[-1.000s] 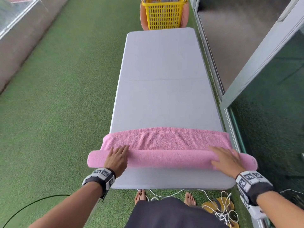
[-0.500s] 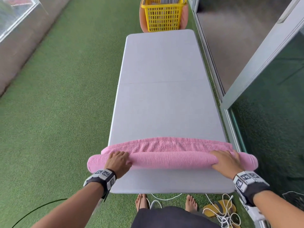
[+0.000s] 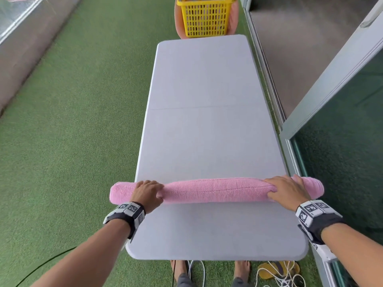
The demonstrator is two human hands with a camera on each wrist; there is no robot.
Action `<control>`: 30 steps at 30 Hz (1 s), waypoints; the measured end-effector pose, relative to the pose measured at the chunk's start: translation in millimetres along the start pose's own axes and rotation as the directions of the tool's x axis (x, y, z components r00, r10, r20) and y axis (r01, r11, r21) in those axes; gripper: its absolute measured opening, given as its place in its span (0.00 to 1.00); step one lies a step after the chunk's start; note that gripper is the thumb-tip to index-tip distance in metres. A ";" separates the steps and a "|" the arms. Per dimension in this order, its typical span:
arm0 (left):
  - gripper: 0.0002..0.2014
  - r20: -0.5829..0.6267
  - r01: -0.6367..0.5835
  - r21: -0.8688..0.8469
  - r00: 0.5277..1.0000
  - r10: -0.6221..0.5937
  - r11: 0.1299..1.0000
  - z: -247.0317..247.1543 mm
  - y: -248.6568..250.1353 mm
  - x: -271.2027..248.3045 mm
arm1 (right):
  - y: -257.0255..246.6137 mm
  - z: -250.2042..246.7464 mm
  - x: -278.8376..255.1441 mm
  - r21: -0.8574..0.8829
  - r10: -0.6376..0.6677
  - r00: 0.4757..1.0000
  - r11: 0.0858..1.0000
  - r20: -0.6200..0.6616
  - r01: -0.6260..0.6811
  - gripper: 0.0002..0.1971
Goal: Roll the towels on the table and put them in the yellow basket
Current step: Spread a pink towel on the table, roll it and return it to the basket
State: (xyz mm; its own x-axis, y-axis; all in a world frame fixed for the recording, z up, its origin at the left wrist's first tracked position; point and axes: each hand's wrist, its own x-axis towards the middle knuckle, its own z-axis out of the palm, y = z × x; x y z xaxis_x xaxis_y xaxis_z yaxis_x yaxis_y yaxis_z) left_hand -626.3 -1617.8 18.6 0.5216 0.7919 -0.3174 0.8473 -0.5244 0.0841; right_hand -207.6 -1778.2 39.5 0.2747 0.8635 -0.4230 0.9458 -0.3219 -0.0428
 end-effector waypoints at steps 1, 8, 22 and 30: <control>0.24 0.014 0.008 -0.017 1.000 -0.008 1.000 -4.0 -1.4 6.5 | 0.5 -3.9 5.6 0.014 0.002 1.000 1.000 0.005 -0.002 0.23; 0.34 0.120 0.042 0.005 0.992 -0.043 0.999 -14.5 -34.3 11.1 | 24.2 -3.8 23.4 0.139 -0.049 0.993 0.990 0.104 0.034 0.32; 0.14 0.160 0.251 -0.237 0.963 -0.217 0.939 31.5 71.1 -61.5 | -82.4 67.5 -75.7 0.252 0.132 0.980 0.953 0.148 -0.167 0.30; 0.20 0.298 0.360 -0.530 0.927 -0.229 0.767 51.6 161.1 -95.1 | -167.5 81.5 -96.0 0.623 0.205 0.931 0.696 0.302 -0.355 0.44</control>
State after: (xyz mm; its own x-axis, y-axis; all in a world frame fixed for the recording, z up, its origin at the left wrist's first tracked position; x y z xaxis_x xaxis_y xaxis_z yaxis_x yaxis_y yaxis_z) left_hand -544.5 -1793.8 13.6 0.2595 0.7606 -0.5952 0.8912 0.0489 0.4510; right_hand -406.5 -1838.9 13.5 0.3972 0.6206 -0.6760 0.4531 -0.7732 -0.4437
